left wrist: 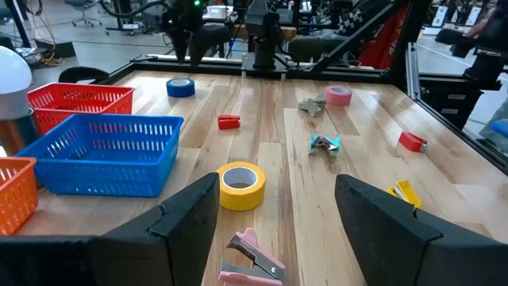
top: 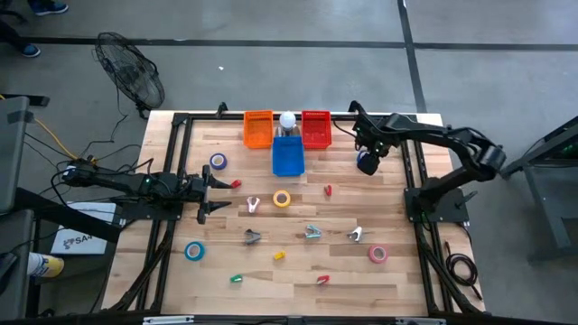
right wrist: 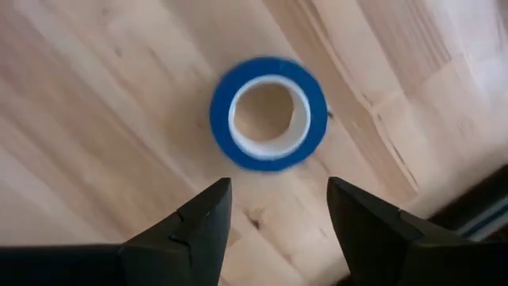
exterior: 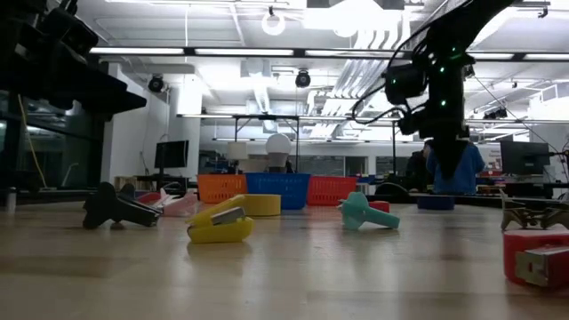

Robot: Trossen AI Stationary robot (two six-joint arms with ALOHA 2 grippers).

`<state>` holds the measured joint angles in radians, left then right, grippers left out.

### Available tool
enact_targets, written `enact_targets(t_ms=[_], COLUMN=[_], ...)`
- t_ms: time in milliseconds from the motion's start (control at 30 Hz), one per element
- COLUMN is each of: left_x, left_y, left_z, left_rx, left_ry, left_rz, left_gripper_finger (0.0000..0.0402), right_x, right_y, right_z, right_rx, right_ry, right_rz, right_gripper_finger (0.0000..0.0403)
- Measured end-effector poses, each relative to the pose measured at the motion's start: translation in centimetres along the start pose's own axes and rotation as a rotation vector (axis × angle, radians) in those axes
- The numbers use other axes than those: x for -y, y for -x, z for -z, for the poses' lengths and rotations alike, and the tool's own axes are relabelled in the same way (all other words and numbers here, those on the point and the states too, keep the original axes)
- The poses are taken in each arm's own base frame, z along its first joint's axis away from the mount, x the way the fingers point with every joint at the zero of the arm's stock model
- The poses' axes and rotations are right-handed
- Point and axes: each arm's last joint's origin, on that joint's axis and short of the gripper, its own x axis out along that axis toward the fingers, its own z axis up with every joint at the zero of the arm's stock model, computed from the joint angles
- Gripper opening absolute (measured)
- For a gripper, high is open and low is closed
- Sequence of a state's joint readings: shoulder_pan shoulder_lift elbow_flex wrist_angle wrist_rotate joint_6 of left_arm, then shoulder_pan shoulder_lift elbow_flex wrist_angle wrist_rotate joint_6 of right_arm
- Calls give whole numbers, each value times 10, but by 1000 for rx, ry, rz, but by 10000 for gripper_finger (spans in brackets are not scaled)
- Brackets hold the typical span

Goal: Pick and place Stapler, Stapler remover, tape
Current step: Put the blue tape into the red basket

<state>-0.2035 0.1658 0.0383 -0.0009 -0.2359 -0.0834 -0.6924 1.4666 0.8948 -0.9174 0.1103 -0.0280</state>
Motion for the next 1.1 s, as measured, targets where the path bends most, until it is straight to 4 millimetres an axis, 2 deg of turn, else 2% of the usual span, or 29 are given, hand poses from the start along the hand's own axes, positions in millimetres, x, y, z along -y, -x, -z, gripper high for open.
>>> enact_targets(t_ms=[267,1100], left_x=[0,0], left_y=[0,0], left_z=[0,0], left_rx=[0,0], left_ry=[0,0], left_rz=[0,0], left_gripper_finger=[246,246], right_x=[-2,-7], right_y=[-13,-46], right_z=[-9,-22], right_rx=[6,-48], right_ry=[81,78], right_rz=[-40,-109], right_gripper_finger=[199,197])
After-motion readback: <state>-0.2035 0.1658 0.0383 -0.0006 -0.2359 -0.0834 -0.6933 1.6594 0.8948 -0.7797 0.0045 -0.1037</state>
